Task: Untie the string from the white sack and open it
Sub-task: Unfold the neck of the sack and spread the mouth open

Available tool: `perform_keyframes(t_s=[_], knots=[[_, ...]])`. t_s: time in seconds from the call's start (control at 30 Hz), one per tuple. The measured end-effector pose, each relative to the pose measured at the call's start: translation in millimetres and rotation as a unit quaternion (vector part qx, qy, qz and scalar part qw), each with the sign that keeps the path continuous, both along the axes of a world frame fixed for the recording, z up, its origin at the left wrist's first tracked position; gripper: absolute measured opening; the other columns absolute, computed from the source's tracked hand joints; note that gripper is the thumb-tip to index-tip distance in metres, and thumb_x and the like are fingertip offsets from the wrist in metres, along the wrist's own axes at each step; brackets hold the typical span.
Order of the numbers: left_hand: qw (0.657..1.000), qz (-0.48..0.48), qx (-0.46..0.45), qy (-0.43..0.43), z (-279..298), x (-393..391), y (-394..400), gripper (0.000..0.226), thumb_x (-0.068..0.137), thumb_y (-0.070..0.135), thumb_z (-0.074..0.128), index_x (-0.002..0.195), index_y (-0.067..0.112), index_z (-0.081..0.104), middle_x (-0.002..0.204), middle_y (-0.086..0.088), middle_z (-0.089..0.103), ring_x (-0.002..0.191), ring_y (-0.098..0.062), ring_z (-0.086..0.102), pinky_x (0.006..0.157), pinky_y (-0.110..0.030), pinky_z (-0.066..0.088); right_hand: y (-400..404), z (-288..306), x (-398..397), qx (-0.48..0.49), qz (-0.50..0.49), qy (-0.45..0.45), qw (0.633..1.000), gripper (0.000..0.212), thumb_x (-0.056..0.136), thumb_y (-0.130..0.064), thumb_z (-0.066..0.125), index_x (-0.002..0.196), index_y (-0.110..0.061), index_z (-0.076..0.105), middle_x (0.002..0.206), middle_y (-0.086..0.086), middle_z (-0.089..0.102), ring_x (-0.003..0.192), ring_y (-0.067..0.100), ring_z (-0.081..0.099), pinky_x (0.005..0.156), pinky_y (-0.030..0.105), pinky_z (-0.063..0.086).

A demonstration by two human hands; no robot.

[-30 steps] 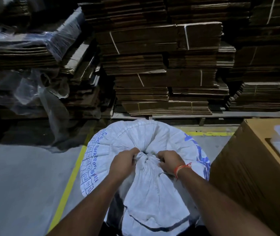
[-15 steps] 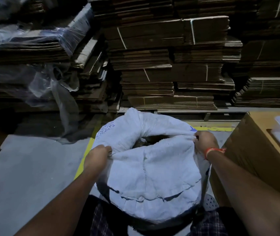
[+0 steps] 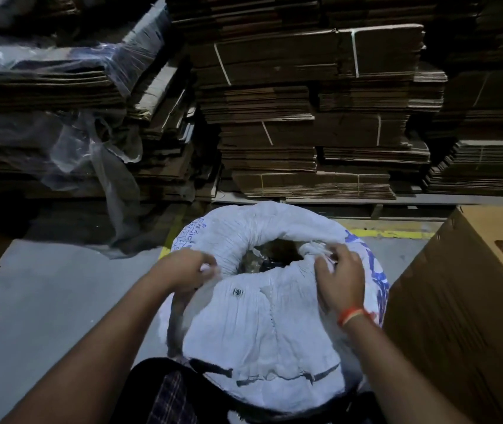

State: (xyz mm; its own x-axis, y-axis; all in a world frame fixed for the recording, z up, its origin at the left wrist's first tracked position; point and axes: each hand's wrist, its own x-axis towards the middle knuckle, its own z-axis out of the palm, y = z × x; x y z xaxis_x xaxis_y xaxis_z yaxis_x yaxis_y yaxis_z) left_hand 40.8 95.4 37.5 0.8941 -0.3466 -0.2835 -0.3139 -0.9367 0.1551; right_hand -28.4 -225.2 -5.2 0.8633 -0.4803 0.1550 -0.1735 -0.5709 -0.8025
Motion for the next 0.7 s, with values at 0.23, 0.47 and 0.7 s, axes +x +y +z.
perform_keyframes(t_s=[0.23,0.47,0.7], knots=[[0.988,-0.067,-0.004,-0.140,8,70,-49,0.078,0.092,0.002,0.060,0.152,0.045,0.037,0.159,-0.004,0.034,0.086,-0.029,0.066,0.064,-0.037,0.053,67,-18,-10,-0.038,-0.033,0.171,0.984,0.074,0.082,-0.071,0.060,0.147,-0.039,0.043,0.141,0.010,0.041,0.127,0.037,0.047,0.102,0.049,0.050],[0.974,-0.213,0.071,0.005,-26,95,-82,0.050,0.093,0.036,0.045,0.140,0.055,0.043,0.148,-0.004,0.042,0.095,-0.028,0.059,0.077,-0.034,0.045,58,-38,0,0.027,0.047,0.167,0.984,0.059,0.095,-0.018,0.067,0.150,-0.028,0.048,0.139,0.004,0.062,0.128,0.023,0.061,0.105,0.032,0.052],[0.990,-0.077,-0.096,-0.070,-49,104,-81,0.021,0.092,0.030,0.053,0.103,0.041,0.067,0.108,0.005,0.057,0.099,-0.022,0.061,0.079,-0.034,0.051,25,-28,-33,-0.040,0.074,0.119,0.989,0.037,0.097,-0.019,0.067,0.132,-0.028,0.070,0.119,-0.003,0.071,0.114,0.015,0.064,0.095,0.021,0.046]])
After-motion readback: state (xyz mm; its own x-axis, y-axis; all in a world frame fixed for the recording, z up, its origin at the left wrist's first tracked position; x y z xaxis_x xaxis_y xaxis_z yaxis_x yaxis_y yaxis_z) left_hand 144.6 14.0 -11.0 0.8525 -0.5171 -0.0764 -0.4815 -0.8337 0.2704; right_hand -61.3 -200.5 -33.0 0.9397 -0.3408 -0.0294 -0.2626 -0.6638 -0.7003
